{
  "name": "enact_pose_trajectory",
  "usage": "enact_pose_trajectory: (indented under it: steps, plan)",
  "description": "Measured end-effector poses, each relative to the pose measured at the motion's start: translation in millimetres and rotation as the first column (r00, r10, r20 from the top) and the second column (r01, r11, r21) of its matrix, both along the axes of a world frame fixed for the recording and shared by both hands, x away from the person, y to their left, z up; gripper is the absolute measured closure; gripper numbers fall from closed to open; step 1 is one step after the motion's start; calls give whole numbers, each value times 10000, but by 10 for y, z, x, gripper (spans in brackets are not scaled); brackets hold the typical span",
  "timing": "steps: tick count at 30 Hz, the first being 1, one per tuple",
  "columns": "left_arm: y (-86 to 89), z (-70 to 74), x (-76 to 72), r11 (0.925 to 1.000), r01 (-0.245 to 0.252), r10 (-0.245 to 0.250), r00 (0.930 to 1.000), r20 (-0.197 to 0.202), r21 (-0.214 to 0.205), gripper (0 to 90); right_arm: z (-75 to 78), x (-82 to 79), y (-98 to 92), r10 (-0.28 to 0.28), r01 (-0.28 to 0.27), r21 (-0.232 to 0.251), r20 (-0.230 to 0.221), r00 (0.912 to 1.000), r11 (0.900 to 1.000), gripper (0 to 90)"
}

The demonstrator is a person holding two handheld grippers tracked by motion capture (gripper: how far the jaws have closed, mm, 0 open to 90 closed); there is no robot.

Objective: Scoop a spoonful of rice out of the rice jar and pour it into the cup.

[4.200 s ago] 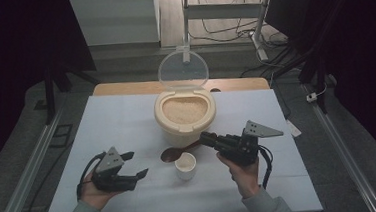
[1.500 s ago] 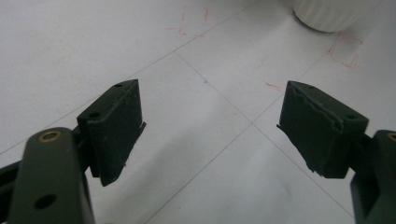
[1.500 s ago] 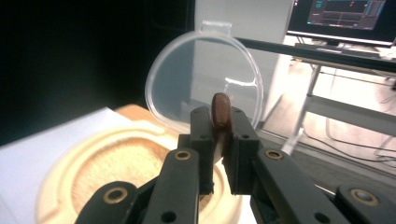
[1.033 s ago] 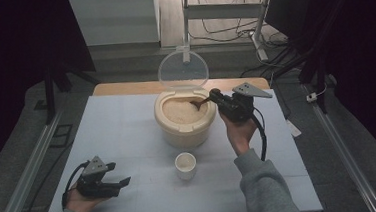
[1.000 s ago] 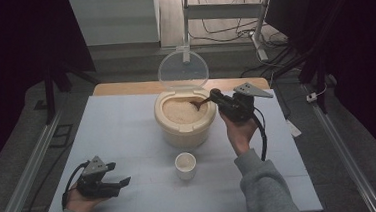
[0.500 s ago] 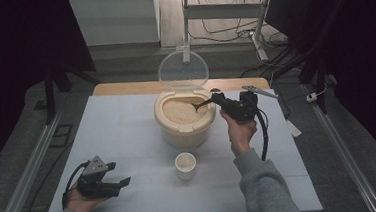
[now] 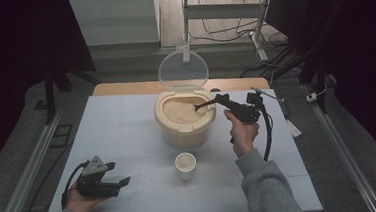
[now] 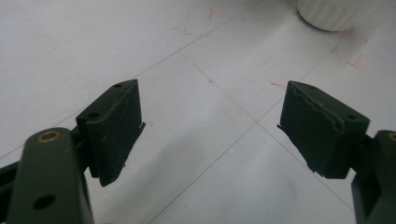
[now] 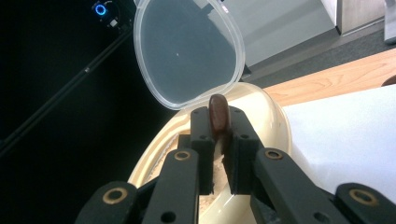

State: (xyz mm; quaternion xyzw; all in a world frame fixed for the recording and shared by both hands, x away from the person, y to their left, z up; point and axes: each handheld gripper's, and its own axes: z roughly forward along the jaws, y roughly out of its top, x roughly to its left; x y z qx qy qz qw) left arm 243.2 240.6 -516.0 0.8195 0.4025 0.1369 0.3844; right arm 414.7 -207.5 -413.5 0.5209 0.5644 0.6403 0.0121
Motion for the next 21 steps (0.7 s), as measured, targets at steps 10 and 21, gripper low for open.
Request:
enact_pose_trajectory:
  steps: [10,21]
  plan:
    - [-3,-2,1,10000,42,-42,10000,-2,27,205,-26,8,-55,-54,74,461,-441,9990,9989,827]
    - [0,-3,4,10000,57,-57,10000,-2,50,205,-54,35,-153,-193,372,1516,-1177,9929,9877,827]
